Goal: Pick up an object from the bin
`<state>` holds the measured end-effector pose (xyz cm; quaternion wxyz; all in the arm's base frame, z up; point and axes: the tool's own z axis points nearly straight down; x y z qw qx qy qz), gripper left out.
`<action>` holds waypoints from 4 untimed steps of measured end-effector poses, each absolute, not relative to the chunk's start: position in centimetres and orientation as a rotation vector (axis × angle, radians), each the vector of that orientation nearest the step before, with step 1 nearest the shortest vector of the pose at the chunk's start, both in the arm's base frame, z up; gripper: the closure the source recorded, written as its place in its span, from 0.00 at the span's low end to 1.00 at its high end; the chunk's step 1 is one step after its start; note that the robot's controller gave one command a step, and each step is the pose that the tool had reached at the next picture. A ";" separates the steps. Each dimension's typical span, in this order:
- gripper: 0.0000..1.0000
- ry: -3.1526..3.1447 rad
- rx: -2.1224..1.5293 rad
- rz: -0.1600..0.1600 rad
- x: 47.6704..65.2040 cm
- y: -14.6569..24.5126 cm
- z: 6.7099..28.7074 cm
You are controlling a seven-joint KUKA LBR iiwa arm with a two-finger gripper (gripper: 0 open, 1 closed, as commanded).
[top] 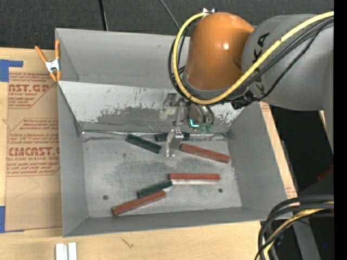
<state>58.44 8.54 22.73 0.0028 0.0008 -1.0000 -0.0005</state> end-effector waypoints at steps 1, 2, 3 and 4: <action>0.00 -3.143 0.001 -0.002 58.6 8.5 23.2; 0.00 -3.151 0.074 -0.001 57.8 8.7 19.6; 0.00 -3.143 0.158 -0.002 56.6 8.6 12.9; 1.00 -3.148 -0.147 -0.007 56.3 8.8 7.9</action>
Offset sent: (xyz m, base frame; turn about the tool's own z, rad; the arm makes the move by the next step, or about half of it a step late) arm -0.0385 0.0101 -0.1573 -0.1940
